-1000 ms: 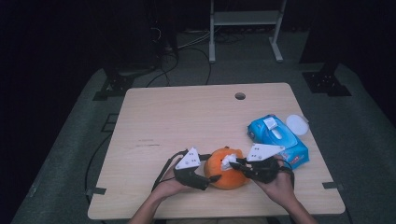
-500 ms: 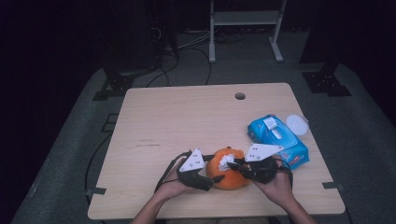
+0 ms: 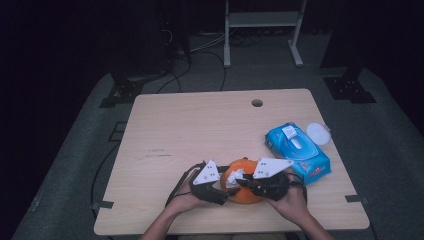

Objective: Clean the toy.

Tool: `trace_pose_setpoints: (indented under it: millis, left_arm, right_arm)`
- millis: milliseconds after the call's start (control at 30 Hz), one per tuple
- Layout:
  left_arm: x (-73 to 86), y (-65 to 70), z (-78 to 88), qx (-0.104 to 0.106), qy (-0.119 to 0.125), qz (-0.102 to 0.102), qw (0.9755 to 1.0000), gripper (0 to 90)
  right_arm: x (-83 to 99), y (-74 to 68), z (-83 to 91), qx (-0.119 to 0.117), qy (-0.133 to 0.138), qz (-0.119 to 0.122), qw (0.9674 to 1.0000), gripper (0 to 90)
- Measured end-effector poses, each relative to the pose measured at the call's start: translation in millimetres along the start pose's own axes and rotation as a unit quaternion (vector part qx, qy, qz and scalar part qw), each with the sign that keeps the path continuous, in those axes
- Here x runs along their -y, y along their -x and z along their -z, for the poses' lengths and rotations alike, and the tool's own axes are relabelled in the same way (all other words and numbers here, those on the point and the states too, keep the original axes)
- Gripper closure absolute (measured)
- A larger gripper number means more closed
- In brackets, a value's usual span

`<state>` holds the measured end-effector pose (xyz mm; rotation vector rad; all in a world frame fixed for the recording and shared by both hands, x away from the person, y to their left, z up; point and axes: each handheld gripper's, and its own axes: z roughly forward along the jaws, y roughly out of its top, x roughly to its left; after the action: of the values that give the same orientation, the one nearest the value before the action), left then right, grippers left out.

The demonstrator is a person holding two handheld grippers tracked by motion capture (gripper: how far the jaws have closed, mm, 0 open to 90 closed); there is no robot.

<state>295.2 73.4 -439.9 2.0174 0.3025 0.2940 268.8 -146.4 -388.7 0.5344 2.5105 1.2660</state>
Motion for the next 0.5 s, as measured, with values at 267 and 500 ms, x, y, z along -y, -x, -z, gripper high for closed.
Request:
trace_pose_setpoints:
  millis: [267,500]
  left_arm:
    - [2.5,-1.9,1.1,0.002,0.007,0.012,0.9999,20.2]
    - [4.6,-1.1,-2.8,0.015,0.01,0.047,0.9987,22.2]
  right_arm:
    - [15.0,29.8,10.6,0.033,-0.009,-0.043,0.9985,80.9]
    - [19.3,26.3,13.7,0.015,-0.014,-0.045,0.9988,80.9]
